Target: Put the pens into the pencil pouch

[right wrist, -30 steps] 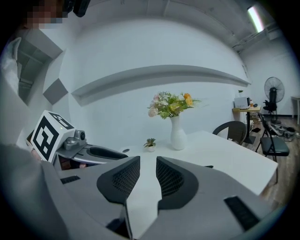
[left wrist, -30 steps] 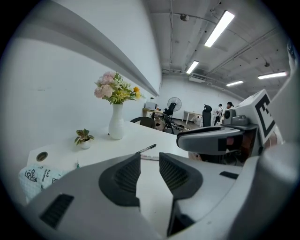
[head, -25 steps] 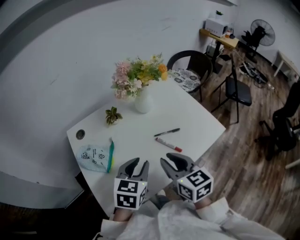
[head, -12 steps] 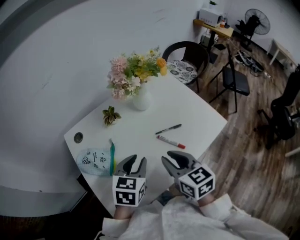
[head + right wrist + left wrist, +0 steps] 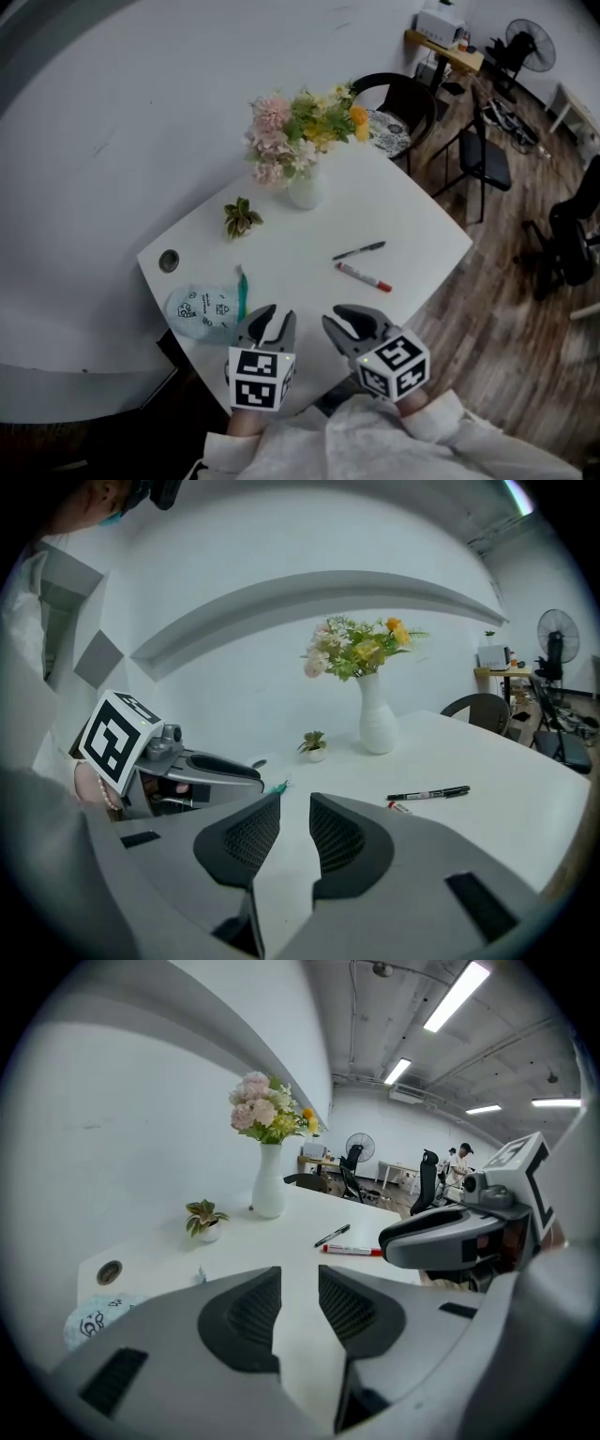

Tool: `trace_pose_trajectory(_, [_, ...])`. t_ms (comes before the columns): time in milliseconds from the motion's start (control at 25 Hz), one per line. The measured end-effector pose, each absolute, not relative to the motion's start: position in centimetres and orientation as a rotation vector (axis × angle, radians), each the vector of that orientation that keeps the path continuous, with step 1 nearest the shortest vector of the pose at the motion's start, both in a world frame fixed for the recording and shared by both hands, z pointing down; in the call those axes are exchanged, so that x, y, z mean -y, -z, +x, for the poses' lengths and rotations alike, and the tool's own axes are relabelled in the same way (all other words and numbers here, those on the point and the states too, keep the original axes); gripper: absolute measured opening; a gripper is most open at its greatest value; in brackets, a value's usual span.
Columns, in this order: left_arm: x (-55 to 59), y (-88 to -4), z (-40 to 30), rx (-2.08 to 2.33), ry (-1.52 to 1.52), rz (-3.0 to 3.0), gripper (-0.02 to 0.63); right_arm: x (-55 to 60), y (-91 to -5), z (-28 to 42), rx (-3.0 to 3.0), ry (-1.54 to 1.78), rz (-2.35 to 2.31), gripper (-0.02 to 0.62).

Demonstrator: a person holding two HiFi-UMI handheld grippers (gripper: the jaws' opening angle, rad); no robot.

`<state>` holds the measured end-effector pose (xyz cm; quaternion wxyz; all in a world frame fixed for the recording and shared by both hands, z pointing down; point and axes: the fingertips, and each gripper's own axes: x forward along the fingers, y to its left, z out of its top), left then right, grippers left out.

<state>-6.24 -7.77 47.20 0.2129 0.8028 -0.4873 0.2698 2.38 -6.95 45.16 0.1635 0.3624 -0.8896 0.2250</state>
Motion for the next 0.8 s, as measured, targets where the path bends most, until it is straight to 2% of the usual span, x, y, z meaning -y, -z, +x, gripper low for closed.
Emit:
trace_pose_trajectory(480, [7.0, -49.8, -14.7, 1.503, -0.877, 2.049, 0.106, 6.0, -46.9, -1.9, 2.541, -0.676, 0.896, 0.092])
trace_pose_trajectory(800, [6.2, -53.6, -16.9, 1.462, -1.02, 1.959, 0.106, 6.7, -48.4, -1.7, 2.498, -0.695, 0.905, 0.092])
